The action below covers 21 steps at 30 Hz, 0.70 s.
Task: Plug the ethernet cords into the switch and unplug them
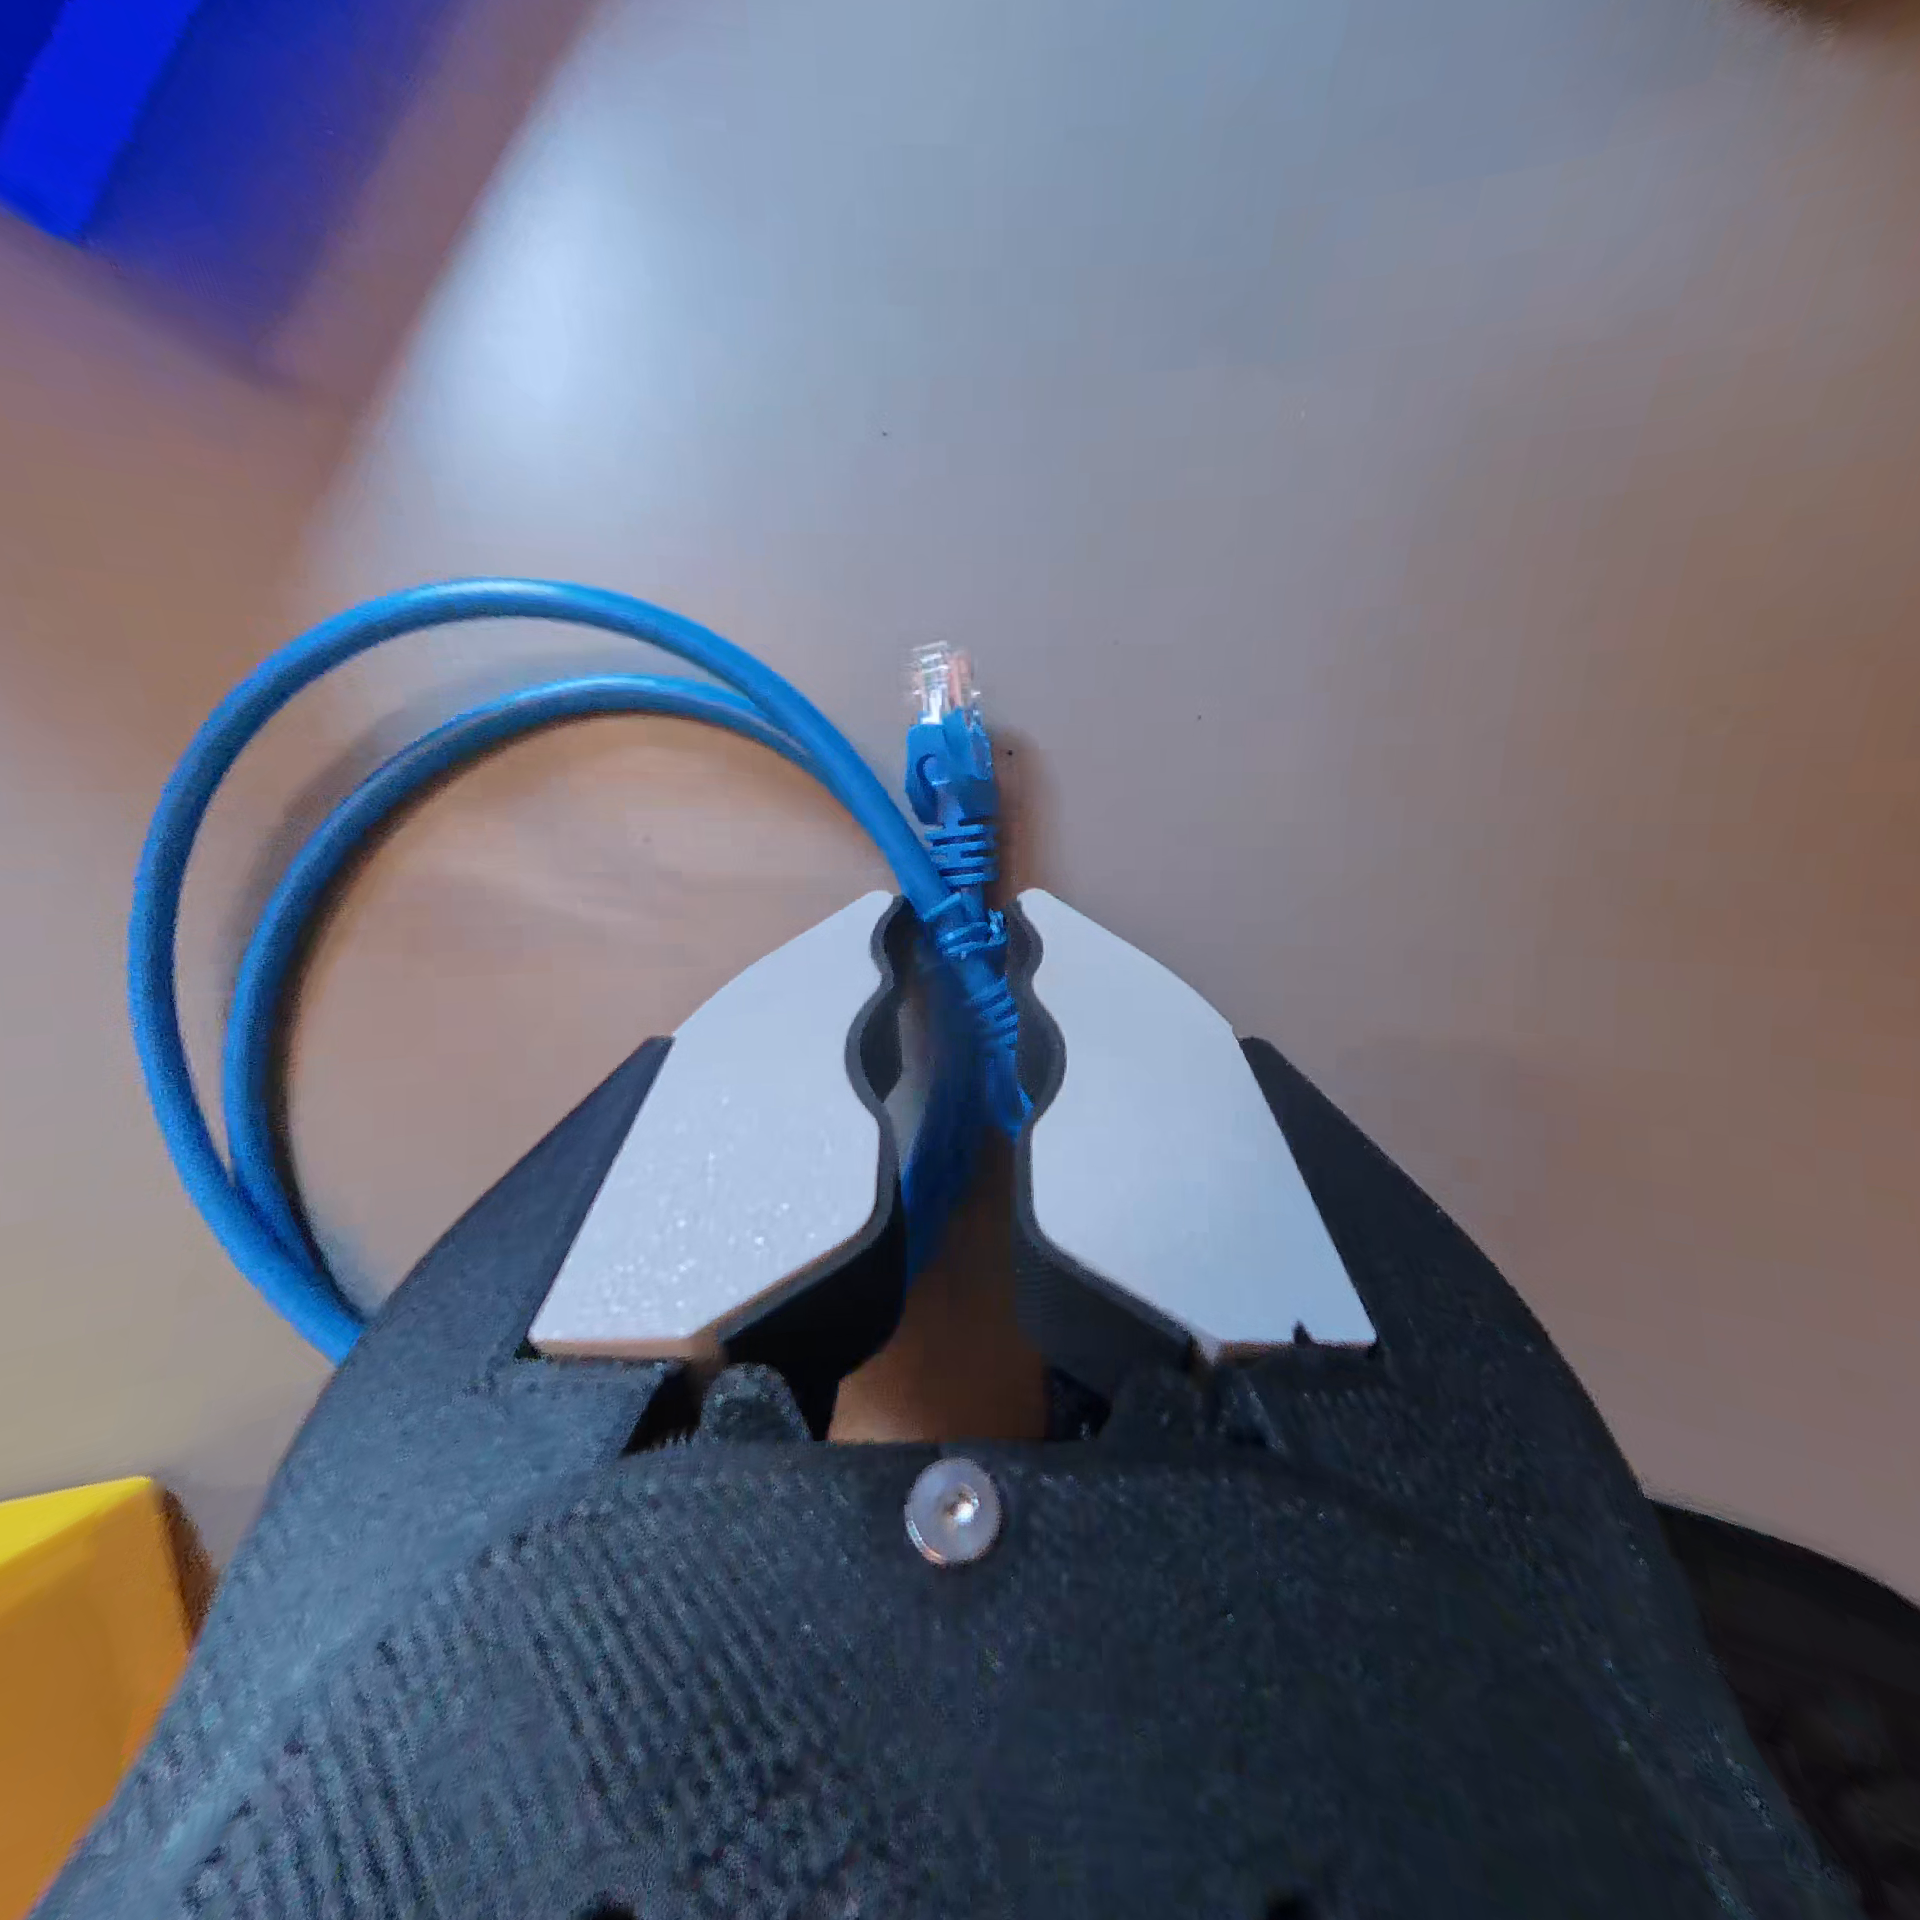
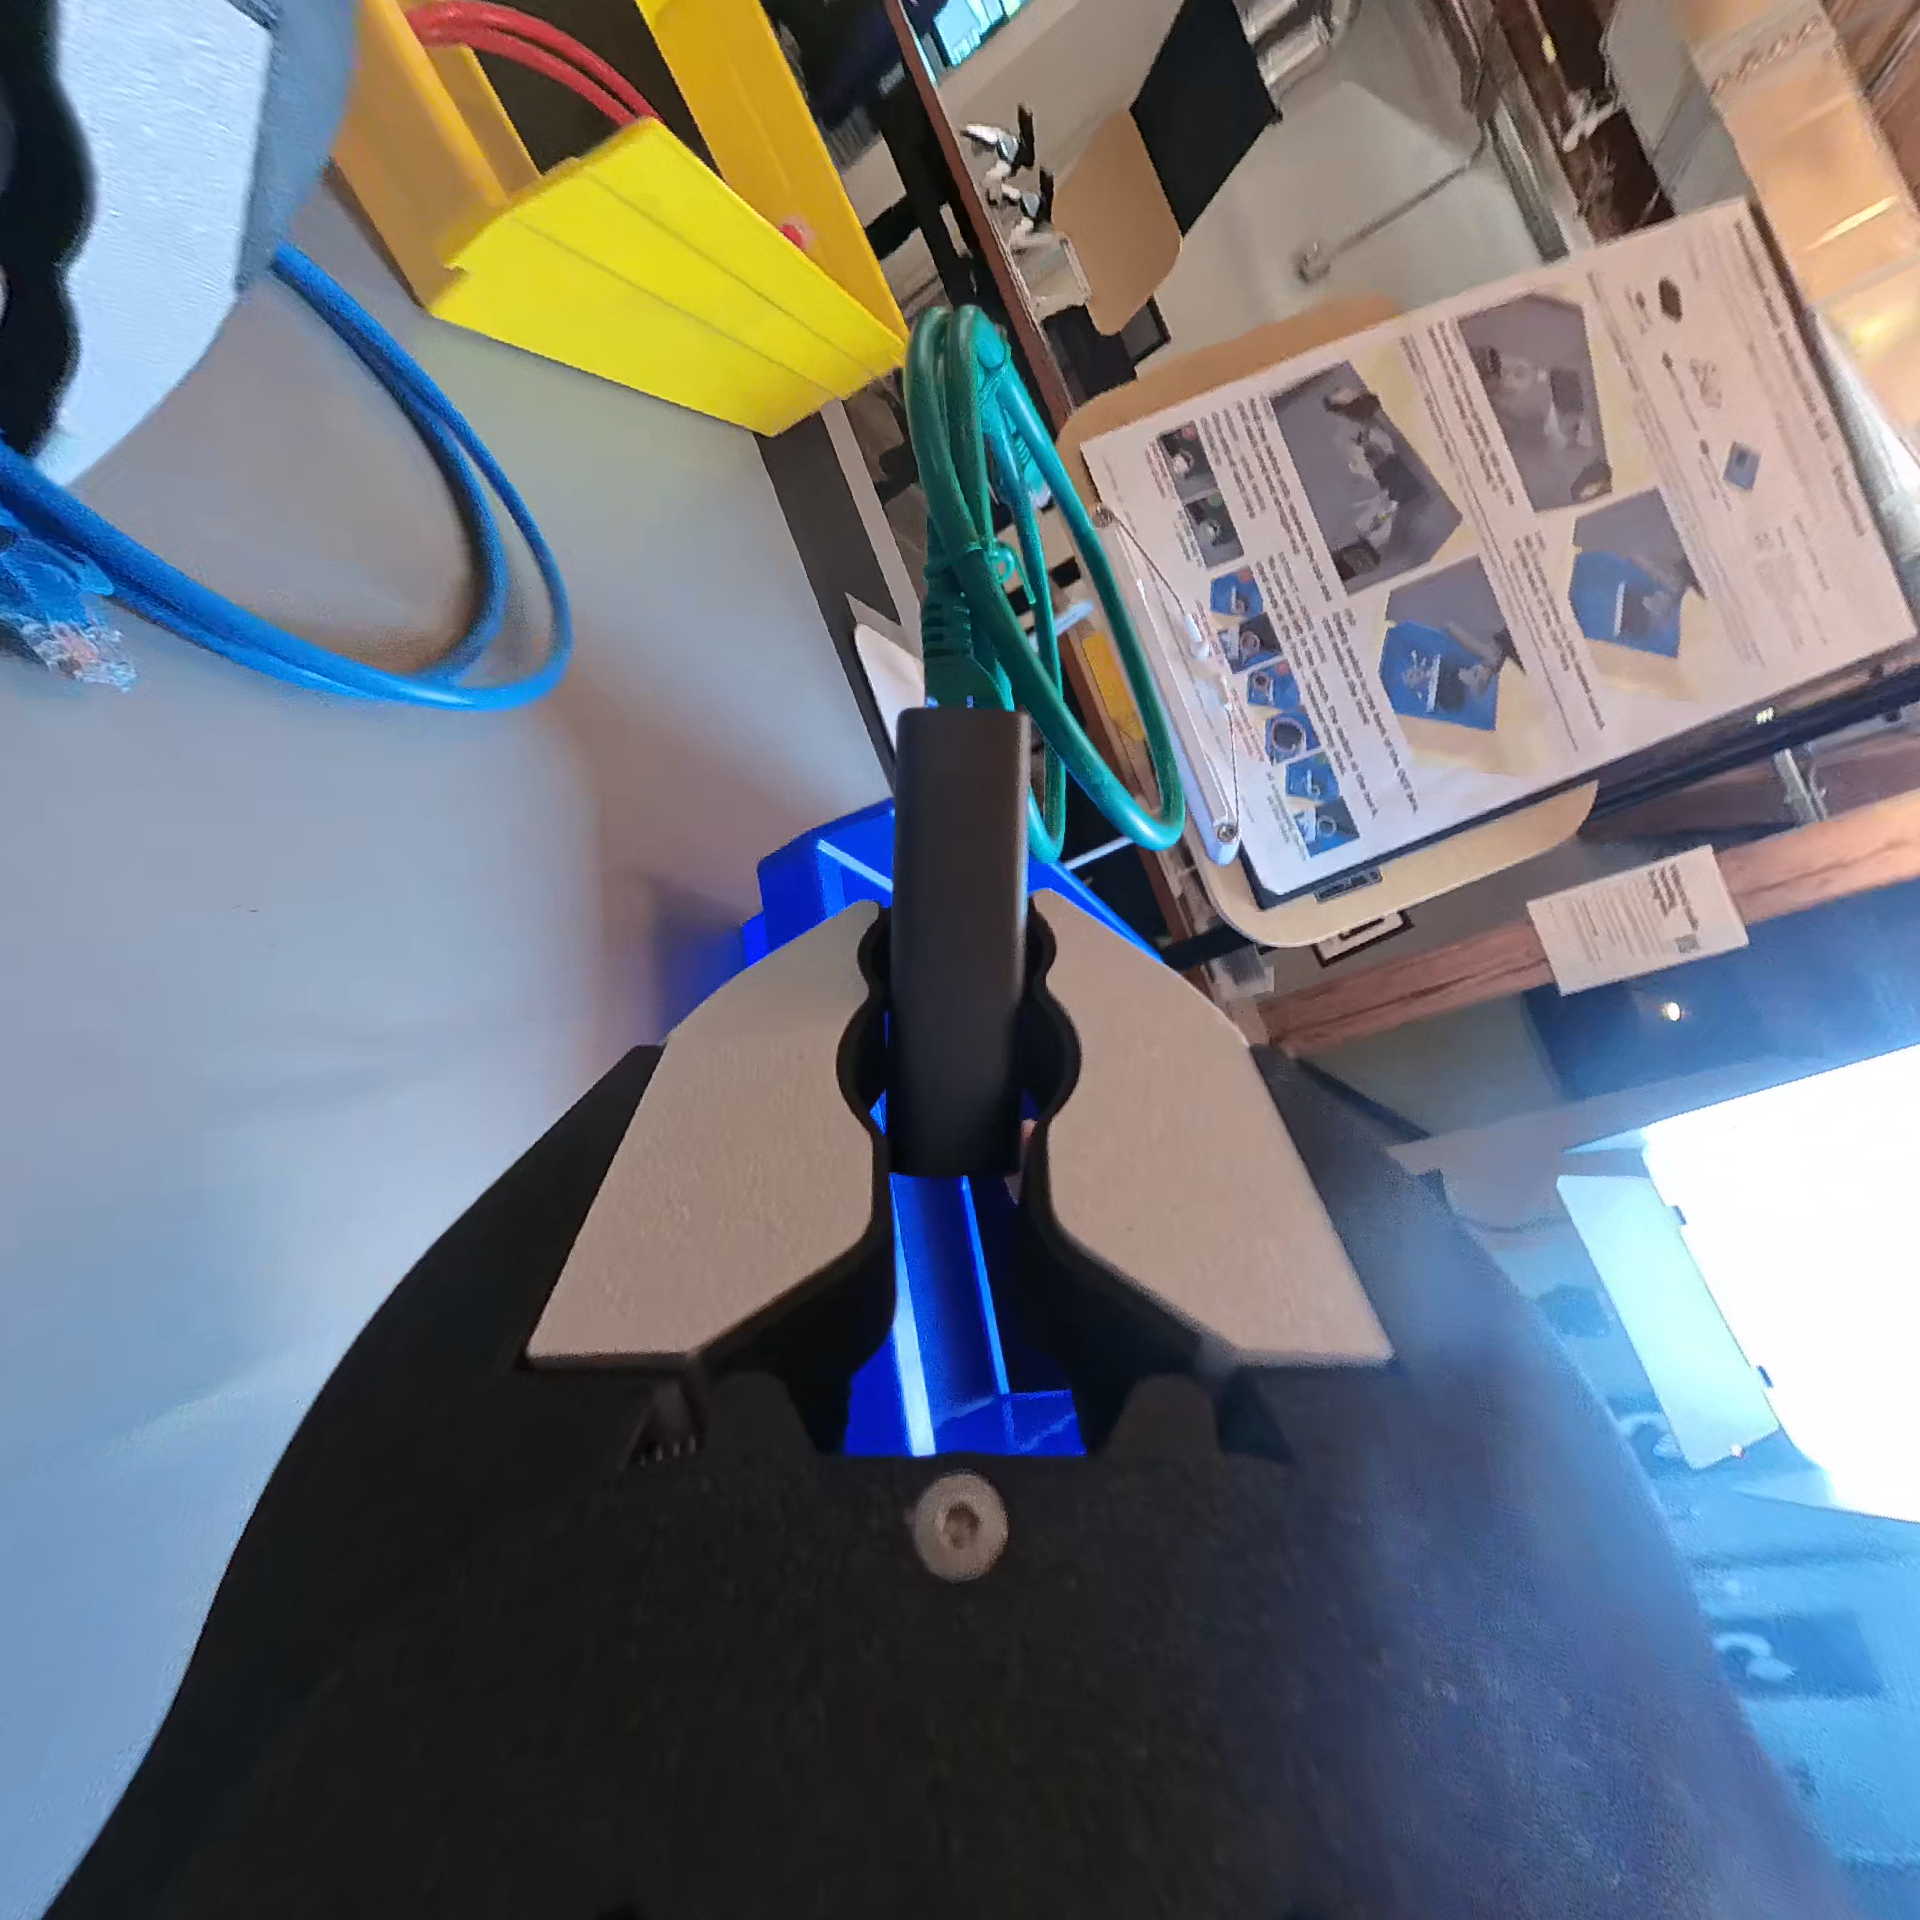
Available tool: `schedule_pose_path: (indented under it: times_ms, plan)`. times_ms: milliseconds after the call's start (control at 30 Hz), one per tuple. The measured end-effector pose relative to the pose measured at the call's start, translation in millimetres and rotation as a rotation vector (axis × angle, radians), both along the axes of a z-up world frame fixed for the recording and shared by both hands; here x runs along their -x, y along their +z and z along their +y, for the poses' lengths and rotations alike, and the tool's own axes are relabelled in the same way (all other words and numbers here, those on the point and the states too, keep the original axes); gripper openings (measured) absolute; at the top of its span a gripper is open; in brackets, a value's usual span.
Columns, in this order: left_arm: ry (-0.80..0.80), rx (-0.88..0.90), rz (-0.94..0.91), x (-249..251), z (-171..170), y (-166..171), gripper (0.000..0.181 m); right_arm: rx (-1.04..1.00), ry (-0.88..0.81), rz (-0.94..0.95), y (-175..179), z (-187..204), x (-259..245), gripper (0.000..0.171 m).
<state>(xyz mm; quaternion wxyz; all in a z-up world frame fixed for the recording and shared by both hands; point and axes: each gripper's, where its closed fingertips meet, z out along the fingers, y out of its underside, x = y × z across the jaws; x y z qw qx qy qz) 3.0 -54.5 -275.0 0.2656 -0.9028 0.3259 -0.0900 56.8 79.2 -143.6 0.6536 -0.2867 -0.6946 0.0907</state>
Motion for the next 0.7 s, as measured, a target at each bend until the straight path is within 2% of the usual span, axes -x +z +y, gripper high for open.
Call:
schedule_pose_path:
  times_ms: [33,100,200,367,600,700]
  plan:
    - [-0.015,-0.026,0.026,4,2,0,0.017,-0.014,0.018,-0.003,-1,-3,0,0.021]
    - [-0.005,-0.062,0.066,17,4,7,0.017,-0.046,0.043,-0.018,-6,-8,1,0.022]
    - [0.03,-0.123,-0.022,29,1,41,0.016,-0.069,0.044,-0.068,-18,-8,5,0.021]
    - [0.015,-0.171,-0.02,30,-22,88,0.016,-0.067,0.045,-0.163,-43,-10,12,0.022]
    - [0.046,-0.196,0.192,33,-11,99,0.016,-0.17,0.003,-0.308,-73,-20,21,0.021]
    - [0.001,-0.117,0.224,21,3,78,0.016,-0.146,0.059,-0.305,-76,-33,25,0.021]
